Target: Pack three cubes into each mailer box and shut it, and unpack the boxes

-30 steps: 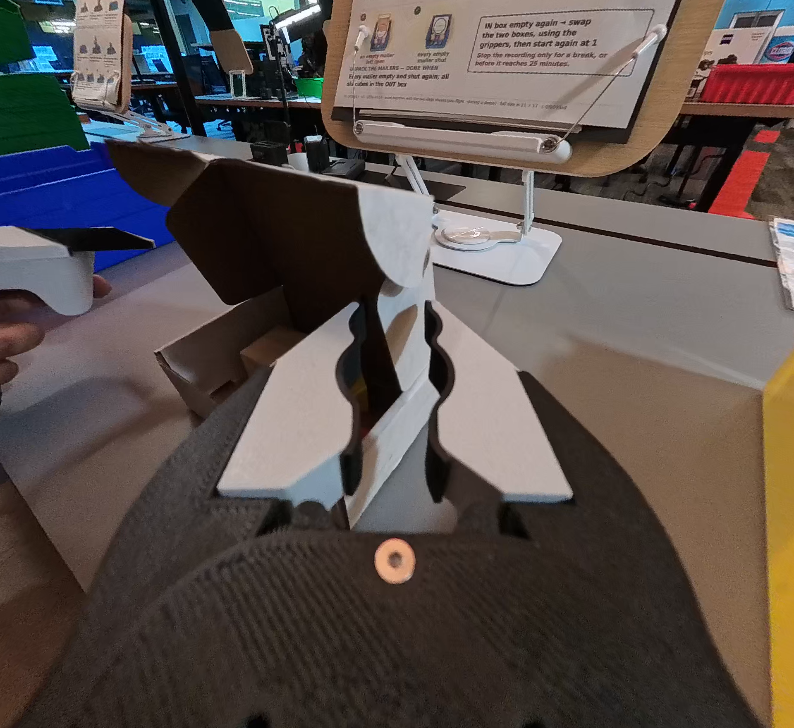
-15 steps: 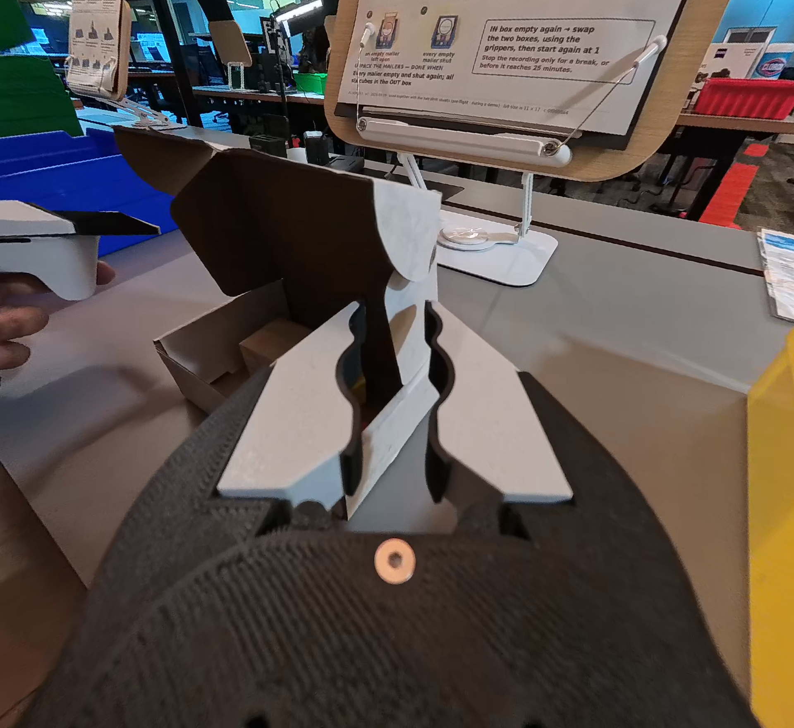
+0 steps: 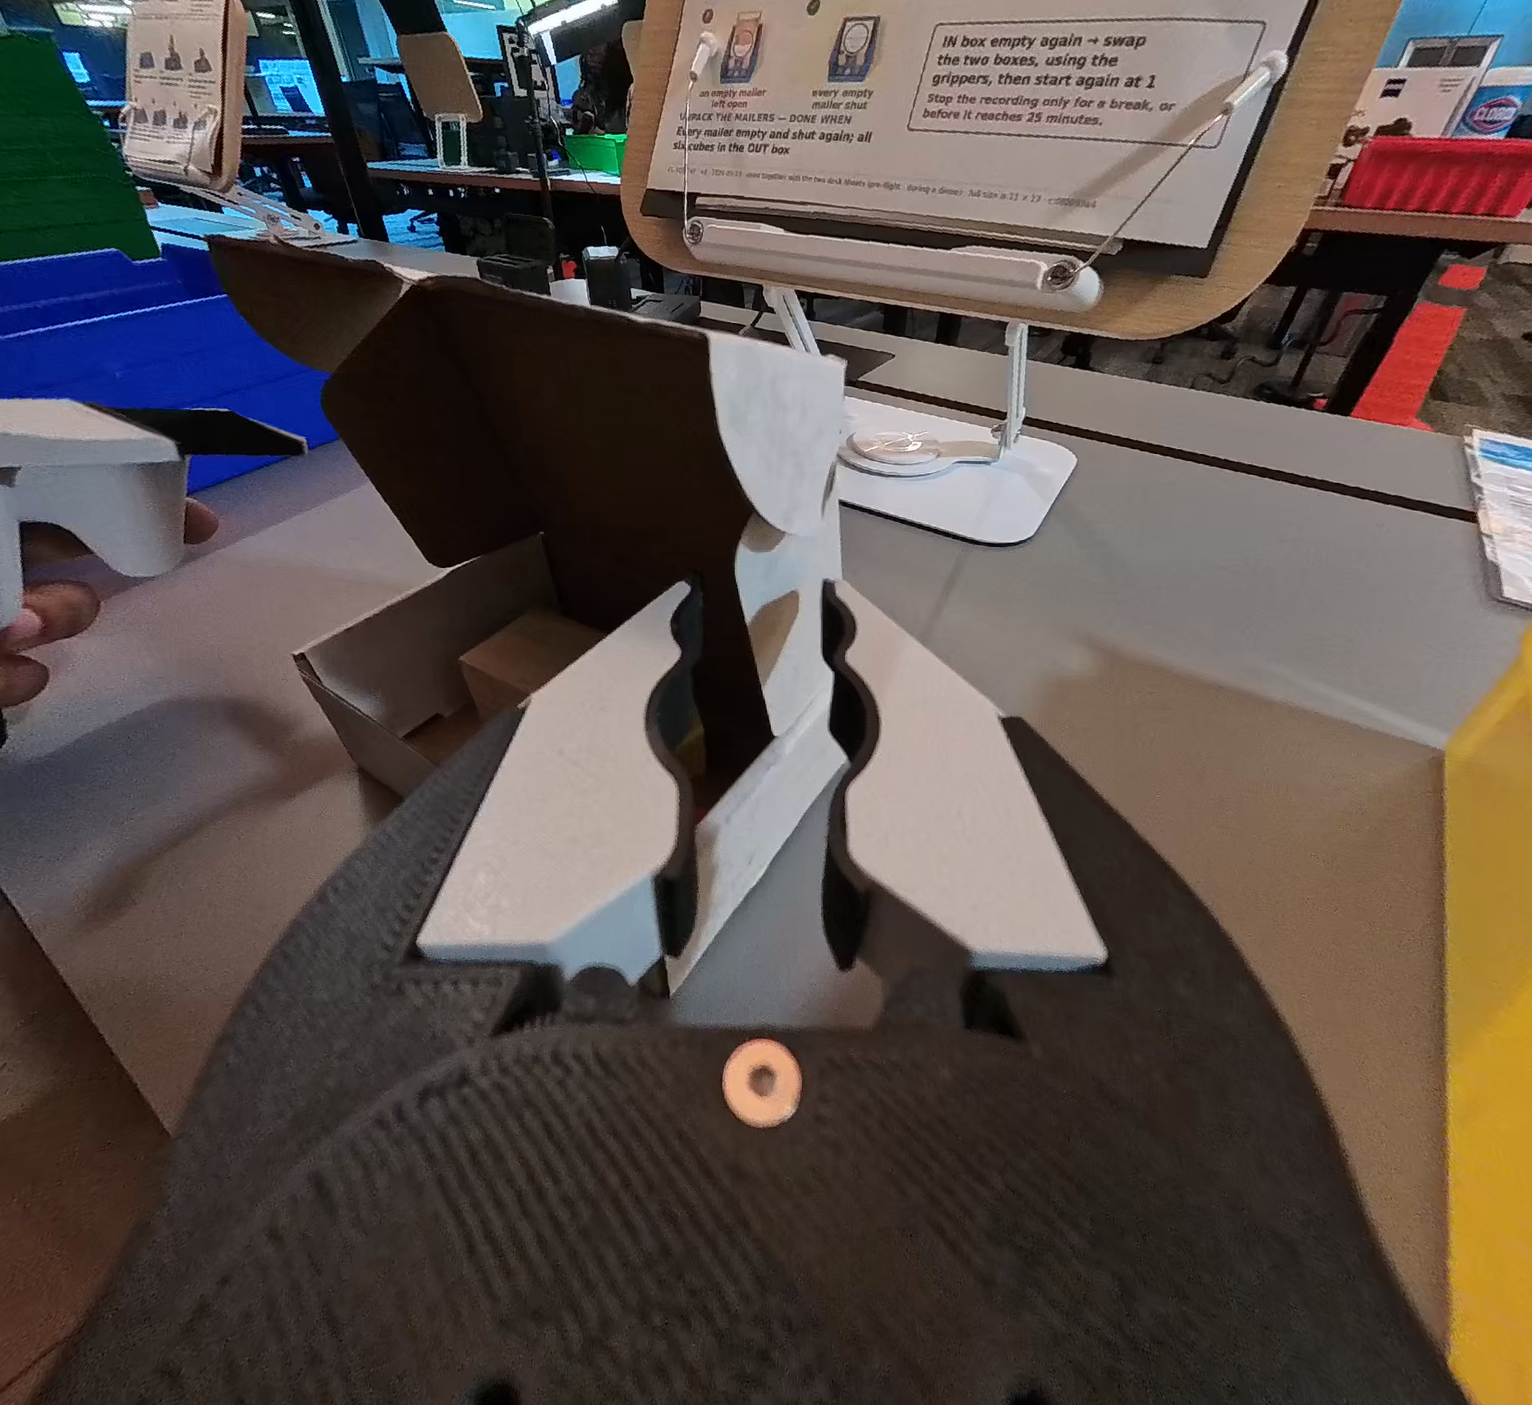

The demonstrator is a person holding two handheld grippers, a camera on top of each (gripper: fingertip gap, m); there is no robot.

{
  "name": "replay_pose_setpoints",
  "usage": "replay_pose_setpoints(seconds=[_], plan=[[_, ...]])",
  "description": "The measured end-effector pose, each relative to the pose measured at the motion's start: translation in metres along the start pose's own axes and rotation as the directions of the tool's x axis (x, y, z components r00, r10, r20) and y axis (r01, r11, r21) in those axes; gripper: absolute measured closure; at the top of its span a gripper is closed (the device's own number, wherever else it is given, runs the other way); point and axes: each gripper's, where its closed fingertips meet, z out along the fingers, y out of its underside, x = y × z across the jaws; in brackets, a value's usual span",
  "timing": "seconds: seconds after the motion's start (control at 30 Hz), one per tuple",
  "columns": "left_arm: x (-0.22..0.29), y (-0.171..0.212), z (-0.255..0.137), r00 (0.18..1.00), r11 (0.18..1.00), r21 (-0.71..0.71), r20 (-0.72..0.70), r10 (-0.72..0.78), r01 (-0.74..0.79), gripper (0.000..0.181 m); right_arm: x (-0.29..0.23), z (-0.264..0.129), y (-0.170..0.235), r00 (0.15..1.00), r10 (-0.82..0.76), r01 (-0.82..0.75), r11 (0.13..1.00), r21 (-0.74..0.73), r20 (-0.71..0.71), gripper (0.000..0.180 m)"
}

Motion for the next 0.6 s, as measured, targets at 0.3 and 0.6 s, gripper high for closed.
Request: replay_pose_setpoints(seconds=[0.3,0.6], plan=[[0.0,-0.007,0.008,0.998,0.998,0.03,-0.031,-0.061,0.062,0.106,0.003,-0.011,0.001,0.999,0.047,-0.047,0.999,0.007,0.01,0.143],[-0.009,-0.035,0.013,0.96,0.964,0.104,-0.161,-0.228,0.246,0.107,0.005,-0.031,-0.01,0.993,0.111,-0.114,0.99,0.079,0.044,0.136]])
